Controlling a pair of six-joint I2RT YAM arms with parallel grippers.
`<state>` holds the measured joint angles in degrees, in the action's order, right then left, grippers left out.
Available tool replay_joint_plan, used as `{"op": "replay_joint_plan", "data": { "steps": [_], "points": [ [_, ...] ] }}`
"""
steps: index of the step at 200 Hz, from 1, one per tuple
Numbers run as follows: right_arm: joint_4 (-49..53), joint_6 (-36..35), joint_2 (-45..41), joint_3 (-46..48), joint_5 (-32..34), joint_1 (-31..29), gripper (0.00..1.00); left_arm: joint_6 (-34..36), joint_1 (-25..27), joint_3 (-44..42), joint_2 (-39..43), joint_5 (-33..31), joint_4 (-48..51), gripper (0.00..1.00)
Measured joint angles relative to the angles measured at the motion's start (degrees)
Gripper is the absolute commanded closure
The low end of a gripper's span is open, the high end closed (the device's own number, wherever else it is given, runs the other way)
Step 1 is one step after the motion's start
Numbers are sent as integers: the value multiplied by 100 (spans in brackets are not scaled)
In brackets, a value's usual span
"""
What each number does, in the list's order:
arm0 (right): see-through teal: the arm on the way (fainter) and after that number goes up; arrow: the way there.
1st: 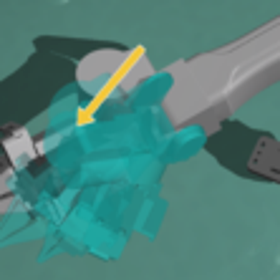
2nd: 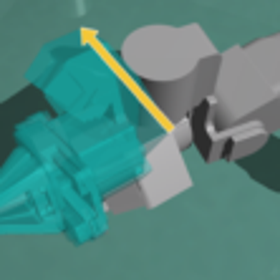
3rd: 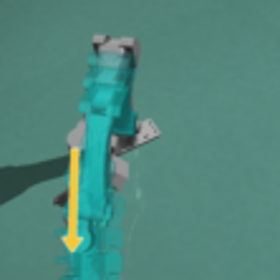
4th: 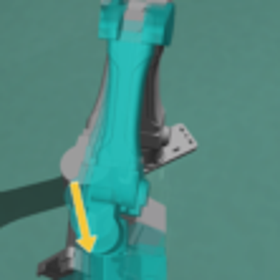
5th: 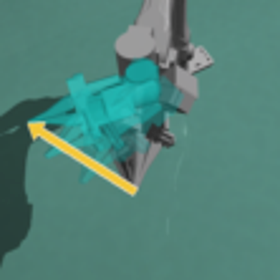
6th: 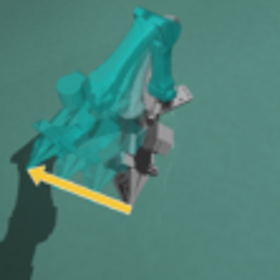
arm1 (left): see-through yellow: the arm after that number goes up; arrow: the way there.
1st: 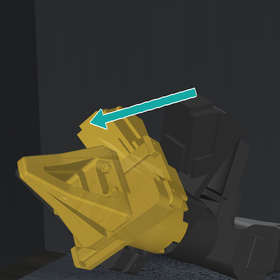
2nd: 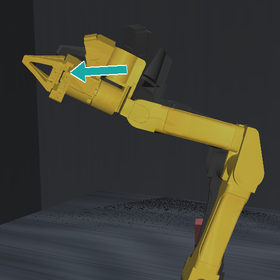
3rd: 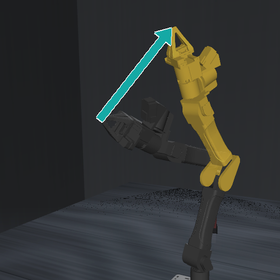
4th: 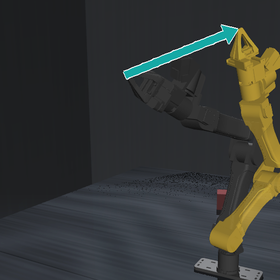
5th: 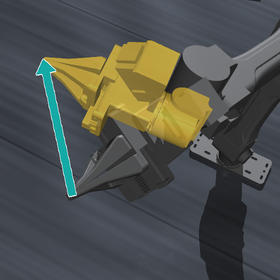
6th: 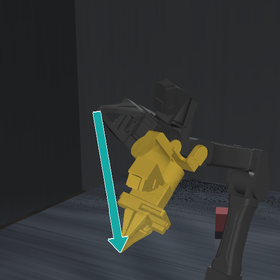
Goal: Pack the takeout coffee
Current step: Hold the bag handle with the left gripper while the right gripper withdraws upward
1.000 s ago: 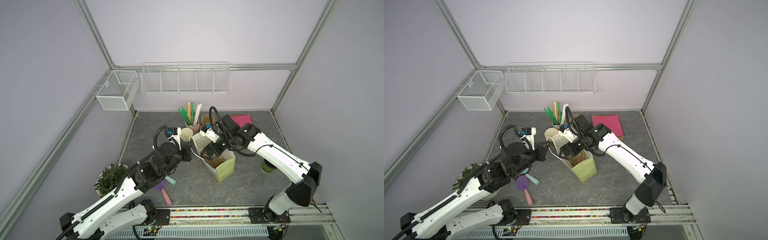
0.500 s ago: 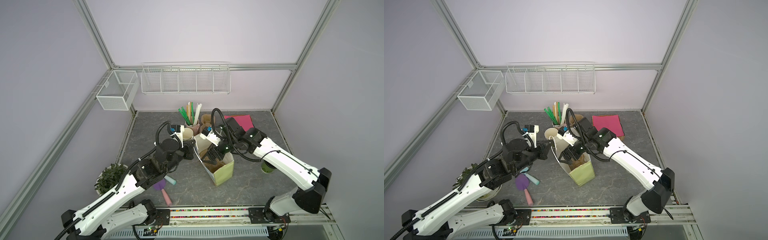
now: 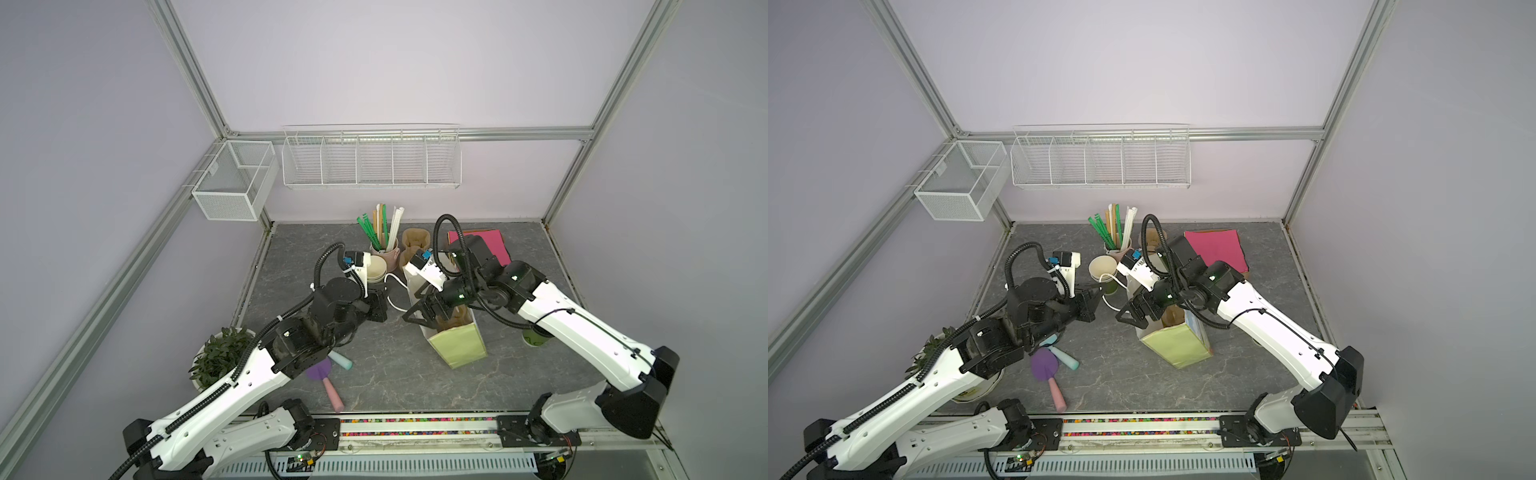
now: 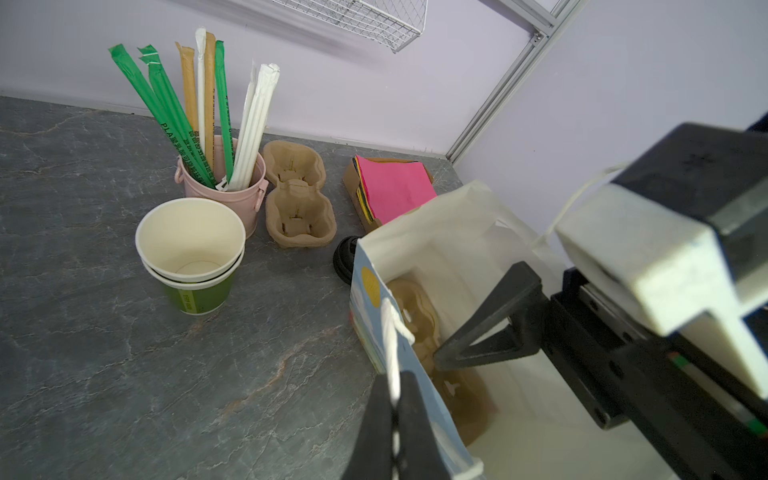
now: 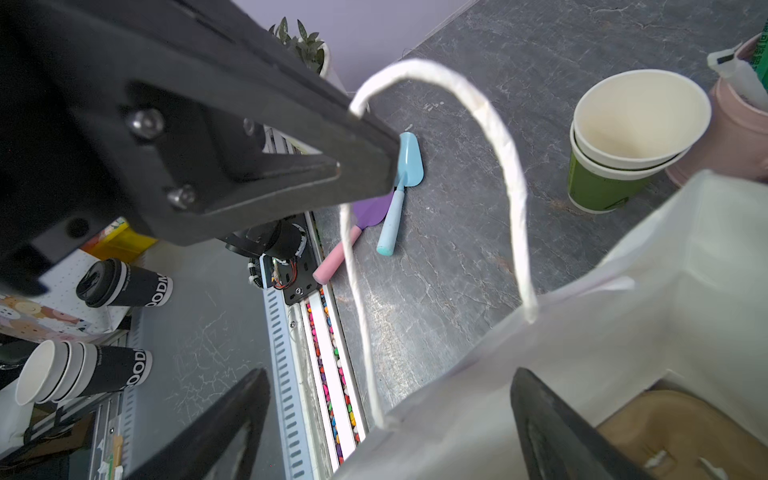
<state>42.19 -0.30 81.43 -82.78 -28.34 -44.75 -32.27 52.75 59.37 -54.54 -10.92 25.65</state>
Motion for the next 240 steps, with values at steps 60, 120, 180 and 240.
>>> {"op": "replay_joint_plan", "data": {
  "steps": [60, 120, 180, 240],
  "points": [
    [-540, 275, -114, 208, -518, 52, 7, 0, 0, 0, 7, 70, -2, 100],
    [-1882, 1187, -479, 693, -1919, 70, 6, 68, 0, 0, 22, 76, -2, 100],
    [-3405, 2319, -728, 1019, -2927, 81, 7, 109, 0, 2, 24, 79, -2, 100],
    [-5646, 3862, -986, 1578, -3484, 122, 7, 109, 0, 22, 63, 79, 9, 100]
  ]
}}
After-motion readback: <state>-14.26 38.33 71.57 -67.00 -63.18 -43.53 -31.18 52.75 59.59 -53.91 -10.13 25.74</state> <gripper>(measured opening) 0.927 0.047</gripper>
